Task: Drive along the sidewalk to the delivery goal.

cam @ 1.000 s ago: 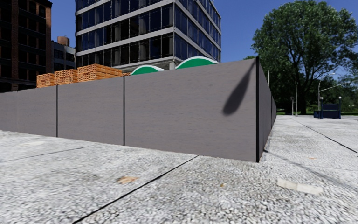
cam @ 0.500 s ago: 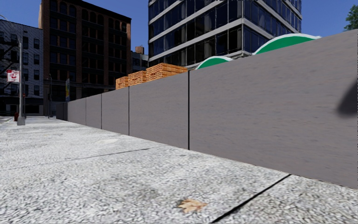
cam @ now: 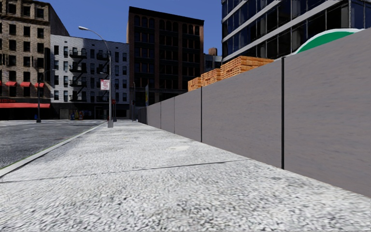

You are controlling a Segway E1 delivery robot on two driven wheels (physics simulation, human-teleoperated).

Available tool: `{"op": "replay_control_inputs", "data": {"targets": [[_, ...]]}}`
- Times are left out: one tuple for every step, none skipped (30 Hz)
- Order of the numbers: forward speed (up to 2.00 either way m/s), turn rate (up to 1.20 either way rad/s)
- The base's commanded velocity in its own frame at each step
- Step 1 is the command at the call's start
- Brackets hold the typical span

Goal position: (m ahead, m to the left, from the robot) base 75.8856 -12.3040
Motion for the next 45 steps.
{"op": "replay_control_inputs", "data": {"targets": [[1.39,0.71],[1.40,0.55],[1.40,0.50],[1.40,0.48],[1.40,0.48],[1.40,0.48],[1.41,0.48],[1.41,0.48],[1.41,0.48],[1.41,0.48],[1.41,0.48],[1.41,0.48],[1.42,0.47],[1.43,0.43],[1.43,0.42],[1.43,0.42],[1.43,0.42],[1.44,0.42],[1.44,0.43],[1.44,0.43],[1.44,0.00],[1.45,0.00],[1.45,0.00],[1.46,0.00],[1.48,0.00],[1.48,0.00],[1.50,0.00],[1.53,0.00],[2.00,0.00],[2.00,0.00],[2.00,0.00],[2.00,0.00],[2.00,0.00],[2.00,0.00],[2.00,0.00],[2.00,0.00],[2.00,0.00],[2.00,0.00],[2.00,0.00],[2.00,0.00],[2.00,0.00],[2.00,0.00],[2.00,0.00],[2.00,0.00],[2.00,0.00]]}}
